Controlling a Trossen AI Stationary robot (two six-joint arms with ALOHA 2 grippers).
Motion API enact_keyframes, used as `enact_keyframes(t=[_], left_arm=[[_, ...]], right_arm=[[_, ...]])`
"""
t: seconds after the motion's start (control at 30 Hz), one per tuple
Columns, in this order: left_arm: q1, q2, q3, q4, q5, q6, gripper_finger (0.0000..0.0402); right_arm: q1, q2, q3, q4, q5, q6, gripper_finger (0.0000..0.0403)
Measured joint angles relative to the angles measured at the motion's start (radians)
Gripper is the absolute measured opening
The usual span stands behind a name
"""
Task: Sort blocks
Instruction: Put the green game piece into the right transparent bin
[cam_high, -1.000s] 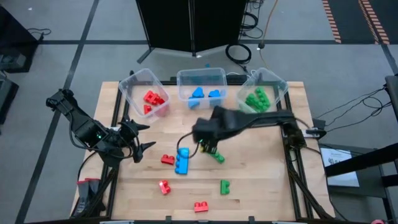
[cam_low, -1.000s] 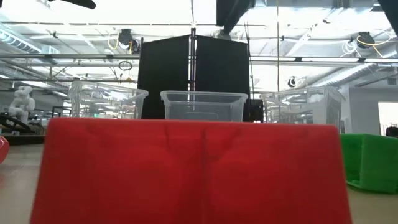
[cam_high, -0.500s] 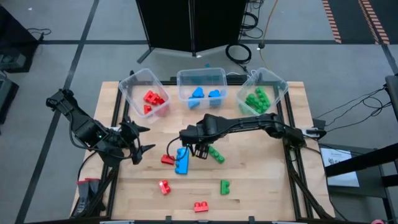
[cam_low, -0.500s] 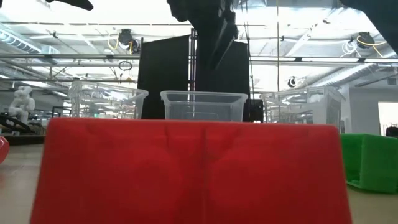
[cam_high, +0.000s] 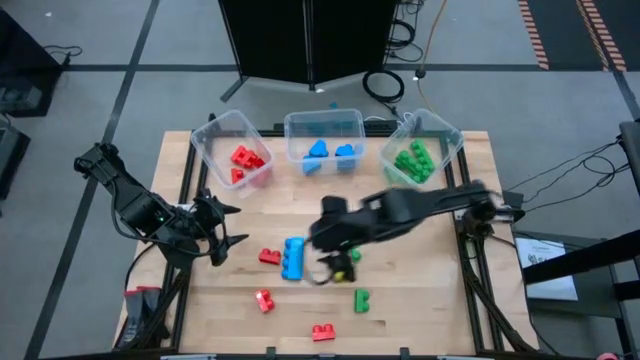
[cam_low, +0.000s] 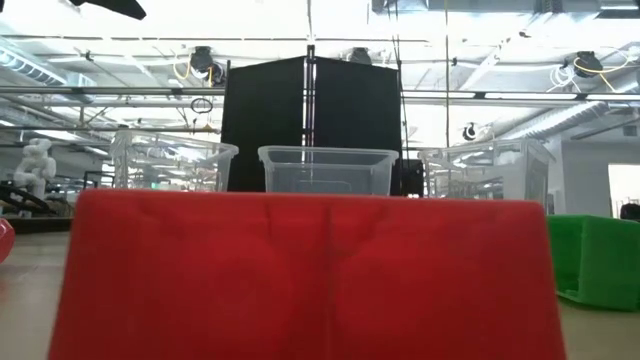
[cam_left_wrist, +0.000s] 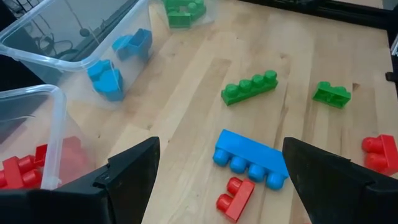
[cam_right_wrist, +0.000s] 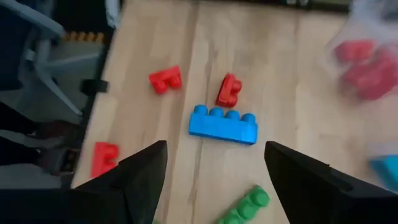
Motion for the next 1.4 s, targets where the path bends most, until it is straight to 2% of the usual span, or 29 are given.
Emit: enact_keyframes(t=[0.17,0.3,0.4,0.47,0.57,0.67,0.8,0.87,0.97,1.03,1.13,1.23,1.4], left_arm=[[0.000,0.000,0.000,-0.003,0.010,0.000,0.0336],[0.000,0.000,0.000,-0.003,0.027,-0.005,0.0336],[0.000,0.000,0.000,-0.001,0.029,-0.007,0.0336],[0.000,0.000,0.000,0.006,0.029,-0.008,0.0336],[0.000,0.000,0.000,0.024,0.028,-0.008,0.0336],[0.000,0.000,0.000,0.030,0.028,-0.008,0.0336],[0.000,0.000,0.000,0.048,0.028,-0.009,0.0336],[0.000,0.000,0.000,0.055,0.028,-0.010,0.0336],[0.000,0.000,0.000,0.055,0.027,-0.010,0.0336],[0.000,0.000,0.000,0.059,0.022,-0.012,0.0336],[0.000,0.000,0.000,0.063,0.015,-0.041,0.0336],[0.000,0.000,0.000,0.064,0.006,-0.063,0.0336],[0.000,0.000,0.000,0.073,-0.014,-0.109,0.0336]], right_arm=[[0.004,-0.183,0.000,-0.118,0.004,0.005,0.0265],[0.034,-0.336,0.000,-0.117,0.015,0.034,0.0265],[0.081,-0.448,-0.008,-0.078,0.100,0.043,0.0265],[0.116,-0.524,-0.066,0.001,0.178,0.023,0.0265],[0.153,-0.647,-0.259,0.235,0.191,-0.036,0.0265],[0.171,-0.779,-0.561,0.507,0.183,-0.090,0.0265],[0.155,-0.938,-0.954,0.762,0.199,-0.009,0.0265],[0.140,-1.009,-1.103,0.852,0.267,0.078,0.0265],[0.124,-1.084,-1.280,0.840,0.460,0.310,0.0265],[0.111,-1.093,-1.377,0.836,0.494,0.422,0.0265],[0.113,-1.049,-1.472,0.855,0.465,0.521,0.0265],[0.112,-0.962,-1.484,0.886,0.474,0.555,0.0265],[0.110,-0.747,-1.486,0.944,0.471,0.607,0.0265]])
